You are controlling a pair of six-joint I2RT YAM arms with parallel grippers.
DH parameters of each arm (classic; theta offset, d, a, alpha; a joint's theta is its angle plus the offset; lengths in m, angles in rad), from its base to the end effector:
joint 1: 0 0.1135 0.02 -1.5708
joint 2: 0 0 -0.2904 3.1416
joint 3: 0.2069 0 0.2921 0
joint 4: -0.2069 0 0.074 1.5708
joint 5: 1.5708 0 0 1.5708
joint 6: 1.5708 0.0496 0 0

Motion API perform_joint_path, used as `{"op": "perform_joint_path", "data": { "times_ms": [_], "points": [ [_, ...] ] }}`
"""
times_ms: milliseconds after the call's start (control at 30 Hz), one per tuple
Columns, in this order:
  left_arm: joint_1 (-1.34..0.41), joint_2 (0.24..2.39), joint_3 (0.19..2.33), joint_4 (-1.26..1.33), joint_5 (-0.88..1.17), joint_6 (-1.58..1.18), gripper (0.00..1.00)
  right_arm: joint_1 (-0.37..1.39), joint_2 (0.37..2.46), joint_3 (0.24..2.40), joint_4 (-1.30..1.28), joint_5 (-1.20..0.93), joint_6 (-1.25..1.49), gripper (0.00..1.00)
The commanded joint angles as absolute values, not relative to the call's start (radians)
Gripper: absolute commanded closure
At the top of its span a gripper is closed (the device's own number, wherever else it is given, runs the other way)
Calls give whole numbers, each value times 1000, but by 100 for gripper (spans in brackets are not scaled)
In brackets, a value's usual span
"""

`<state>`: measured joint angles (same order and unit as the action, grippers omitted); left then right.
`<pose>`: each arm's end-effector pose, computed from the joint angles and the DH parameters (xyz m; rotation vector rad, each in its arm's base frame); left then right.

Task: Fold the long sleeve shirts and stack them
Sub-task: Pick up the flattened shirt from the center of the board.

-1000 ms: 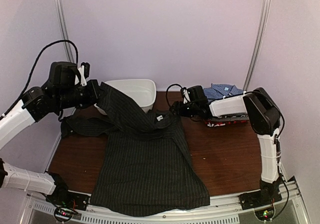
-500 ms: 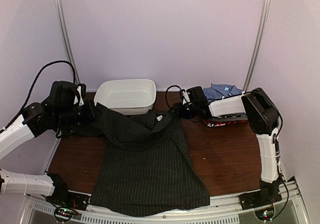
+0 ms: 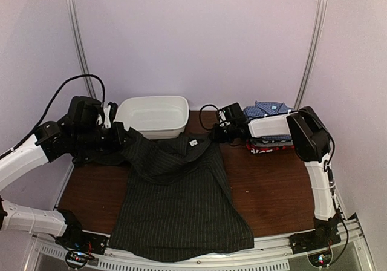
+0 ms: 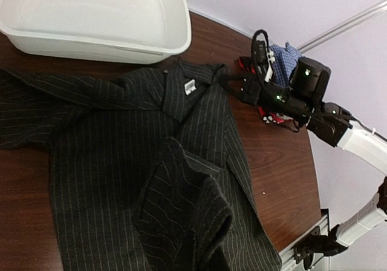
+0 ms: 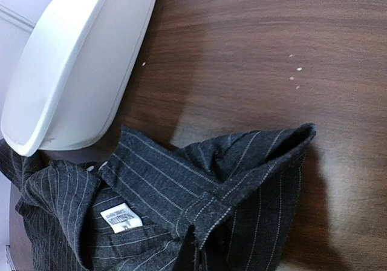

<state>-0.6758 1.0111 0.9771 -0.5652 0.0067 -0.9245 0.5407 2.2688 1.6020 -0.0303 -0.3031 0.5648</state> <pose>0.1992 -0.1602 0.3401 -0.2837 2.3033 -0.8845 0.4737 0.3017 0.1284 -0.1420 2.3985 0.8990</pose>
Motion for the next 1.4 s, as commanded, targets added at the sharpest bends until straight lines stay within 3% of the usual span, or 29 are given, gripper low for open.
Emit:
{"op": "perform_joint_path", "data": {
  "times_ms": [0, 233, 400, 533, 767, 1033, 1367],
  "points": [
    [-676, 1063, 1035, -448, 206, -870, 100, 478, 2239, 1647, -148, -200, 506, 100],
    [-676, 1126, 1110, -411, 193, -864, 100, 383, 2248, 1673, -241, -209, 429, 99],
    [-672, 1193, 1140, -390, 86, -886, 100, 377, 2248, 1703, -312, -187, 397, 76],
    [-650, 1243, 1177, -384, 24, -876, 100, 383, 2136, 1614, -290, -195, 394, 56],
    [-566, 1299, 1206, -393, -27, -883, 100, 414, 1858, 1314, -206, -209, 406, 41],
    [-405, 1211, 1092, -353, 0, -956, 100, 531, 1561, 924, -125, -196, 467, 40],
    [-383, 1234, 1077, -351, 0, -930, 100, 783, 1169, 586, -201, -79, 643, 40]
  ]
}}
